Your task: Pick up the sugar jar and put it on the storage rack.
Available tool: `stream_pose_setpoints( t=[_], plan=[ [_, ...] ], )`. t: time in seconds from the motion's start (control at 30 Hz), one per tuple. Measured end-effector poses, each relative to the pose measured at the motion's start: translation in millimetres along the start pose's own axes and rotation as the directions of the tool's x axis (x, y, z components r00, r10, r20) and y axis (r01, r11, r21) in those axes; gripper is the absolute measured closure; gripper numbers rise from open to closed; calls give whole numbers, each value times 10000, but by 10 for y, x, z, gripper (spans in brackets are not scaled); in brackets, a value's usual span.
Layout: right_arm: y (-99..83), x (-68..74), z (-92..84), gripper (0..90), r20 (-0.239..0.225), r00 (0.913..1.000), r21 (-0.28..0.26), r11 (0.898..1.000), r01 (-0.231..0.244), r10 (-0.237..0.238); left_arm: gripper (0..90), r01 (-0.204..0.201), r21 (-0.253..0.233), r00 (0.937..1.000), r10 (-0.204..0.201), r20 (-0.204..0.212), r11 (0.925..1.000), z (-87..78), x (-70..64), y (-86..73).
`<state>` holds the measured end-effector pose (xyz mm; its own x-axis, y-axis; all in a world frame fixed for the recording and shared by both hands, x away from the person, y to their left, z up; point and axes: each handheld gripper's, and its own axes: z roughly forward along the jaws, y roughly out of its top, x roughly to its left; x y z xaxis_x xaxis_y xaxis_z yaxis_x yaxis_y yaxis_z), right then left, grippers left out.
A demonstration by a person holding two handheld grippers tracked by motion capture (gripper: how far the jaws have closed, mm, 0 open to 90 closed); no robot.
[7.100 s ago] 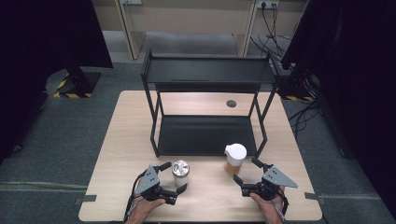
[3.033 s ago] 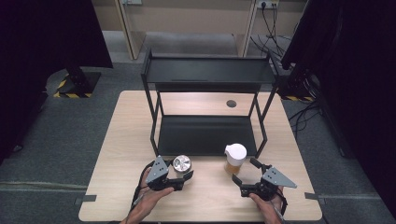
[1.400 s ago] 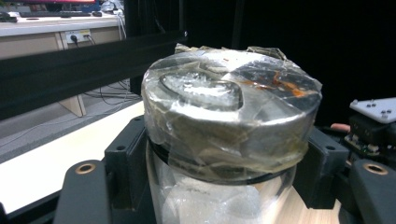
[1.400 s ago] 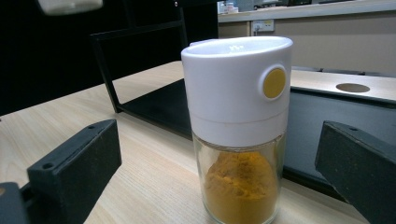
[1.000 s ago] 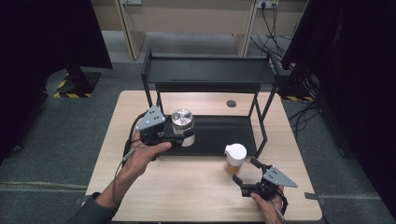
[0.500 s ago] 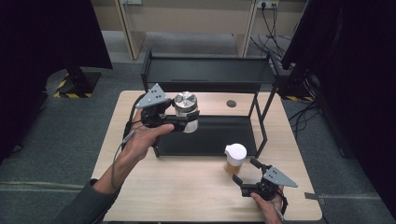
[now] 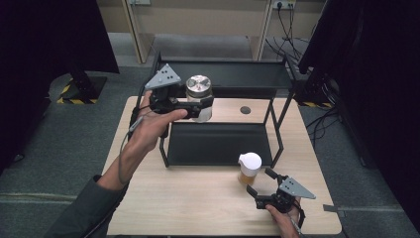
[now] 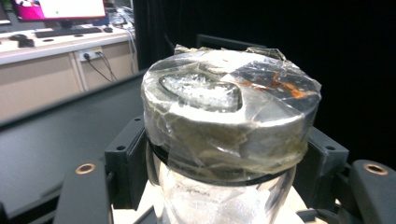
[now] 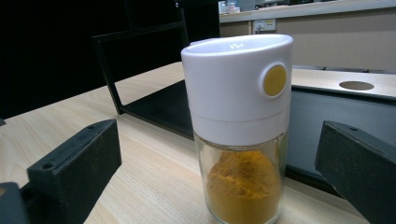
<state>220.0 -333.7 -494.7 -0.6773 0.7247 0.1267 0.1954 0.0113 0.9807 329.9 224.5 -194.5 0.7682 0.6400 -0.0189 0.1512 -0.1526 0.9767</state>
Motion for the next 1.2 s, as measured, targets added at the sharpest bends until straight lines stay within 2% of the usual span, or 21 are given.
stream_pose_setpoints(
  t=[0.27,0.5,0.63,0.77,0.9,1.0,1.17,1.2],
  plan=[
    [-7,0,13,6,-9,10000,40,10000,38,-38,308,62,22,9991,-61,-426,10000,65,18,195],
    [-8,-1,16,7,-37,10000,54,10000,23,-23,308,96,105,9940,-84,-1094,9999,191,35,366],
    [-8,-2,12,6,-29,10000,32,10000,41,-41,308,157,136,9918,-139,-1267,9998,252,43,405],
    [-6,-2,6,6,-38,10000,15,10000,36,-36,308,175,79,9869,-161,-1605,9998,324,46,439],
    [-10,-4,11,7,-58,10000,41,10000,-11,11,308,355,-15,9823,-352,-1839,9994,400,83,442],
    [-11,-5,15,6,-74,10000,47,10000,3,-3,308,456,-53,9735,-456,-2239,9989,479,97,434],
    [-11,-7,18,7,-94,10000,78,10000,-6,7,308,459,-118,9679,-474,-2466,9989,534,130,423],
    [-14,-10,22,6,-115,9999,79,10000,-5,6,308,401,-31,9644,-395,-2614,9992,560,127,432]
  ],
)
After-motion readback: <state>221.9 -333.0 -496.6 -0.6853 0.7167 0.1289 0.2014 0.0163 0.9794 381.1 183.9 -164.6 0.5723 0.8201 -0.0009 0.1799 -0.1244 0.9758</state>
